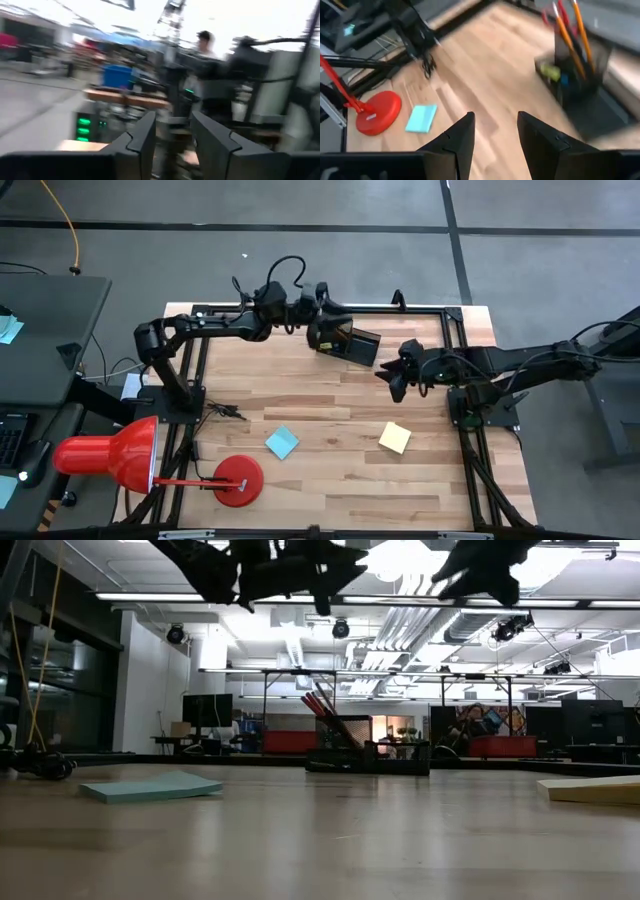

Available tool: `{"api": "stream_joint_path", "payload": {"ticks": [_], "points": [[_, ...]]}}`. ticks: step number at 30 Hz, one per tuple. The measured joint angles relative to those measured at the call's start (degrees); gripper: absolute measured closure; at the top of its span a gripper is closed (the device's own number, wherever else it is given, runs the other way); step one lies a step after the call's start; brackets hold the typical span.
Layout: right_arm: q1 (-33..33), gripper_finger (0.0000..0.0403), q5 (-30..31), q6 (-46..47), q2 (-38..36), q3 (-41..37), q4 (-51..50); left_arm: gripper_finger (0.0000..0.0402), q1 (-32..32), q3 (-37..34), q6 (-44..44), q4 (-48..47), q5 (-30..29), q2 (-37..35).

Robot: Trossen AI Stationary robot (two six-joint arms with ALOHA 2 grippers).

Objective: Pick and place office supplies into organizer
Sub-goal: Put the yellow sticky notes in the black desk organizer

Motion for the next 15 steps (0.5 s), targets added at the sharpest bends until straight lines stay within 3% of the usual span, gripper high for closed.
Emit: {"api": "stream_joint_path", "payload": {"ticks": [5,10,15], "points": [[1.1,0.0263,-5.7,11.6,0.6,0.0,-11.4,0.03,-2.2,0.0,-3.0,-3.8,9.2,-0.4],[5.3,0.0263,-13.6,23.2,1.0,-3.5,-11.5,0.0302,-5.9,0.0,-2.9,-11.3,9.8,-0.4],[11.4,0.0263,-14.2,35.4,1.0,-9.9,-8.8,0.0302,-8.7,0.0,-1.7,-17.1,9.4,-0.4]]}}
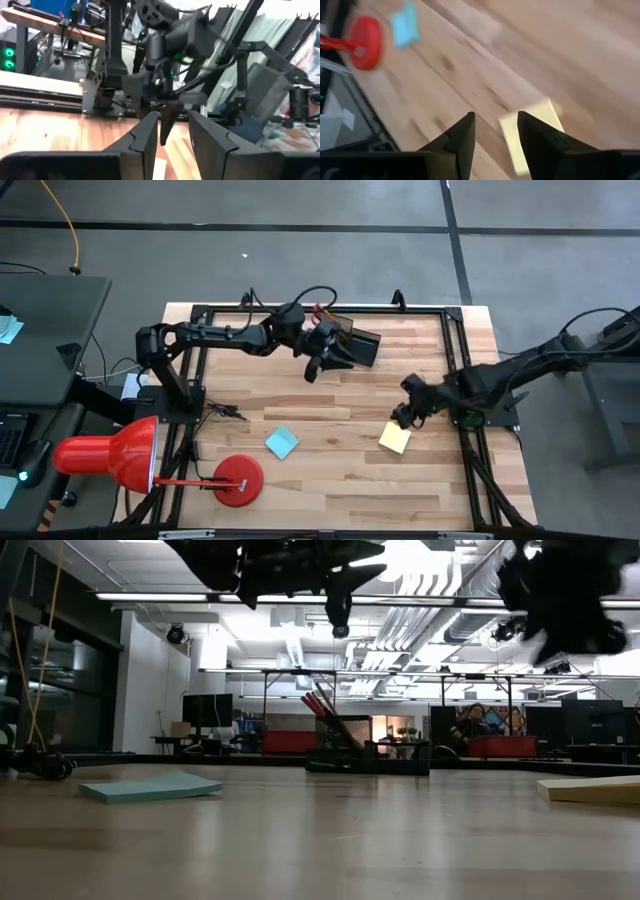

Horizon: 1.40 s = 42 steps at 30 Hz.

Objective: Pick and place office supplies into organizer
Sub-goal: Put the yellow sticky notes in the black desk organizer

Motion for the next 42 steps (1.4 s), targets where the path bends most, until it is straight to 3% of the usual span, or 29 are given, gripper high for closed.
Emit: {"api": "stream_joint_path", "payload": {"ticks": [3,8,13,19,28,33,42], "points": [[4.5,0.0263,-0.5,6.0,0.0,-4.5,0.8,0.0303,-1.5,0.0,-0.3,0.1,-0.4,0.0],[10.6,0.0263,-6.8,14.8,-0.2,-11.9,2.8,0.0303,-2.8,0.0,-2.6,1.4,-0.8,0.0],[13.3,0.0263,-9.5,18.0,-0.3,-17.9,11.7,0.0309,-3.2,0.0,-5.7,1.3,-2.5,0.0],[14.7,0.0262,-1.1,20.8,-0.3,-22.9,19.7,0.032,-3.5,0.0,-7.7,2.4,-3.1,0.0],[17.4,0.0214,-0.5,29.7,-0.4,-31.9,36.5,0.0336,-3.5,0.0,-8.8,2.7,-4.5,0.0],[18.9,0.0191,0.6,31.7,-0.5,-32.3,35.9,0.0343,-3.4,0.0,-8.7,2.8,-6.3,0.0],[19.1,0.0191,6.0,41.3,-0.5,-32.2,33.4,0.0346,-3.4,0.0,-8.7,2.8,-7.2,0.0]]}}
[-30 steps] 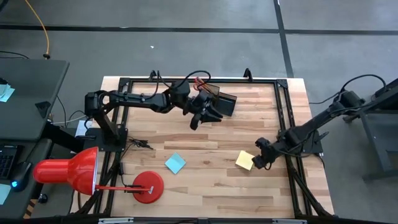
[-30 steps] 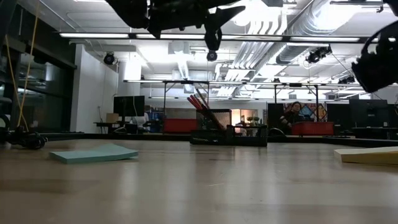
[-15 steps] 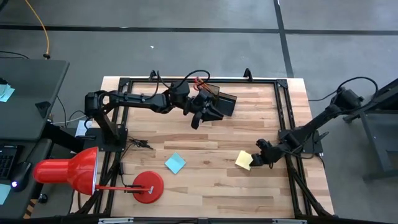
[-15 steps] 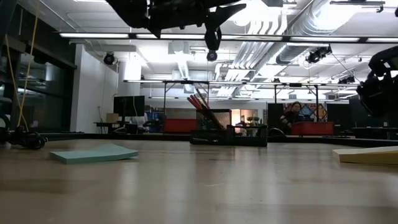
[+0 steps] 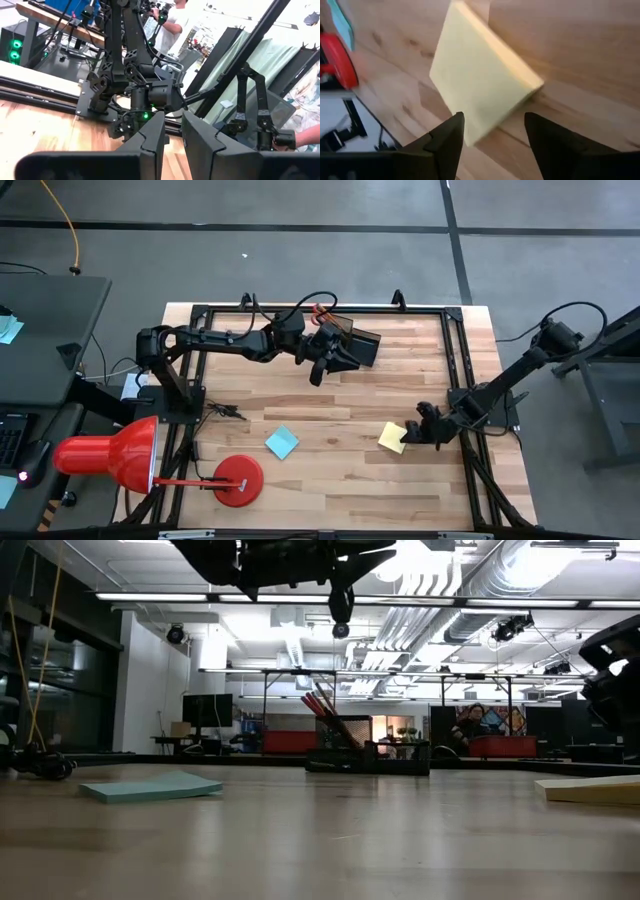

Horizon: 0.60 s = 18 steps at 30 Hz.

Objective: Pick and place office supplies into organizer
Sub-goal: Put the yellow sticky notes in the black desk organizer

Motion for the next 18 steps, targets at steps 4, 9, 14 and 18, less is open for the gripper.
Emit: {"api": "stream_joint_path", "payload": {"ticks": [4,9,14,18], "points": [[0.0,0.0198,3.9,0.3,0.1,-0.1,-0.1,0.035,0.0,0.0,0.0,0.0,0.0,0.0],[-0.1,0.0203,8.8,1.0,0.2,-0.3,0.7,0.035,0.0,0.0,0.2,0.0,0.0,0.0],[-0.1,0.0203,9.5,2.2,0.3,-0.3,0.3,0.0351,0.0,0.0,0.2,0.0,0.0,0.0],[-0.2,0.0204,12.4,1.8,0.3,-0.3,0.3,0.0351,0.0,0.0,0.1,-0.2,0.1,0.0]]}}
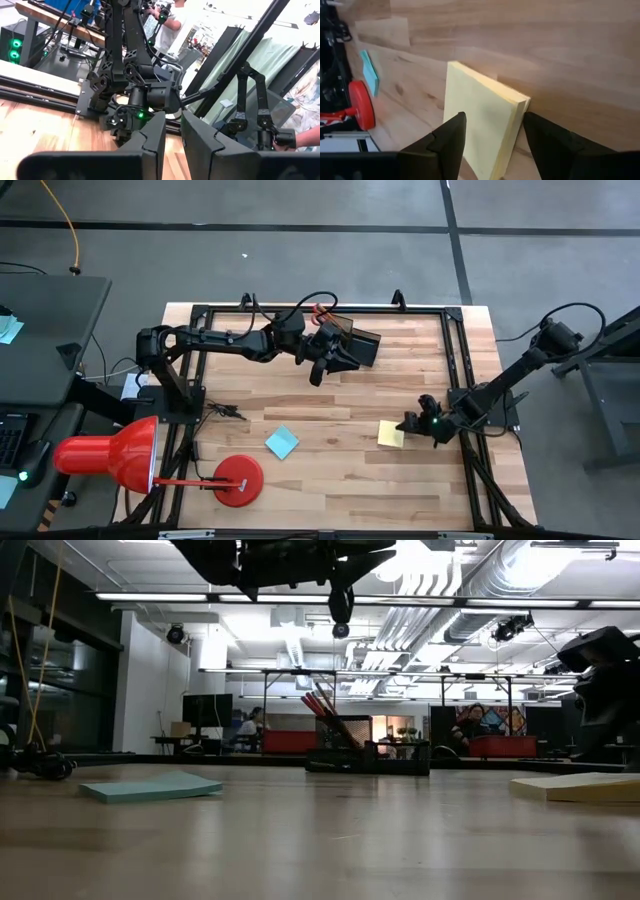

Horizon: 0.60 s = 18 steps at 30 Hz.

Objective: Pick and place office supplies into organizer
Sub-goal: Put the yellow sticky notes in the black desk organizer

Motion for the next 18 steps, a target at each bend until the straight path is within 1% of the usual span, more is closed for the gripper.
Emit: {"api": "stream_joint_path", "payload": {"ticks": [6,11,12,16,18], "points": [[-0.9,0.0204,0.0,-0.5,0.0,0.0,1.1,0.0353,0.0,0.0,0.0,-0.1,0.6,0.0],[-3.9,0.0204,-0.3,-4.0,0.0,0.0,5.6,0.0355,0.0,0.0,0.0,-0.1,0.6,0.0],[-4.7,0.0204,-1.2,-4.2,0.0,0.0,5.9,0.0357,0.0,0.0,0.0,-0.1,0.6,0.0],[-8.4,0.0204,-8.4,-5.7,0.8,0.0,5.1,0.0357,0.0,0.0,0.0,-0.1,0.6,0.0],[-9.7,0.0204,-10.5,-7.0,1.7,0.0,5.9,0.0357,0.0,0.0,0.0,-0.1,0.6,0.0]]}}
